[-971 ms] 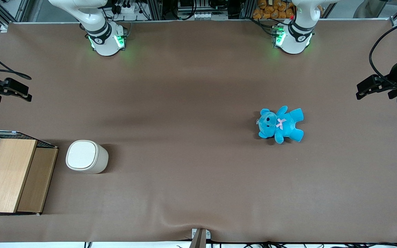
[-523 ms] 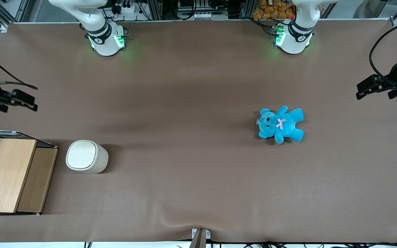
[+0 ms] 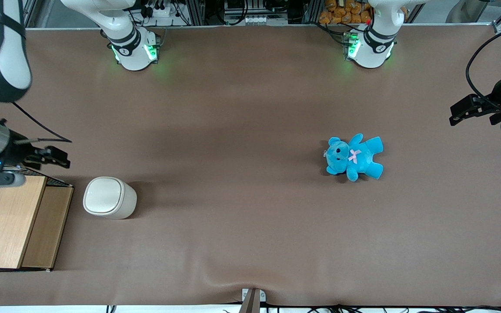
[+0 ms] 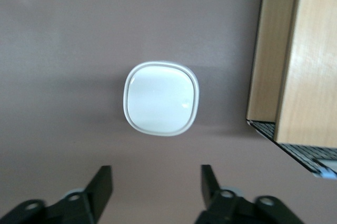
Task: Open trash can with right arm
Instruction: 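Lower the right gripper to the lid edge of the white trash can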
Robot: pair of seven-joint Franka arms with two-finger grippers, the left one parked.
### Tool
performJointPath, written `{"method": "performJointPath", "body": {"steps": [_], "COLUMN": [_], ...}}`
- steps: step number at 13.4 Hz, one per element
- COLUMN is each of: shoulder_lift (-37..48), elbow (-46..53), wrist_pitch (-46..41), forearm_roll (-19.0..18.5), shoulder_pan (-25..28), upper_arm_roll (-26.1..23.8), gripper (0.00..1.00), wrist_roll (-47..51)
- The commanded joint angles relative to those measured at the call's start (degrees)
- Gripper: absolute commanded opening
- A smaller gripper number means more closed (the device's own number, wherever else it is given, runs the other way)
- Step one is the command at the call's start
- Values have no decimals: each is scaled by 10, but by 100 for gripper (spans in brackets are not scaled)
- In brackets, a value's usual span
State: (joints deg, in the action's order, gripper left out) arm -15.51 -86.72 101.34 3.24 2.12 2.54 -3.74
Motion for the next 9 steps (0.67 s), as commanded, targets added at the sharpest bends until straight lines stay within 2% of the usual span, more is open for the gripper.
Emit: {"method": "performJointPath", "body": {"steps": [1,5,6,8,9], "shoulder_lift": [-52,-95,-102,-109,-112], "elbow": [33,65,65,65,65], "wrist_pitch": [12,12,13,12,12], "forearm_roll": [5,5,4,2,0], "shoulder_pan": [9,19,20,18,16], "upper_arm_roll": [3,3,3,3,4], "gripper": [54,28,26,10,5], "wrist_roll": [1,1,1,1,1]}}
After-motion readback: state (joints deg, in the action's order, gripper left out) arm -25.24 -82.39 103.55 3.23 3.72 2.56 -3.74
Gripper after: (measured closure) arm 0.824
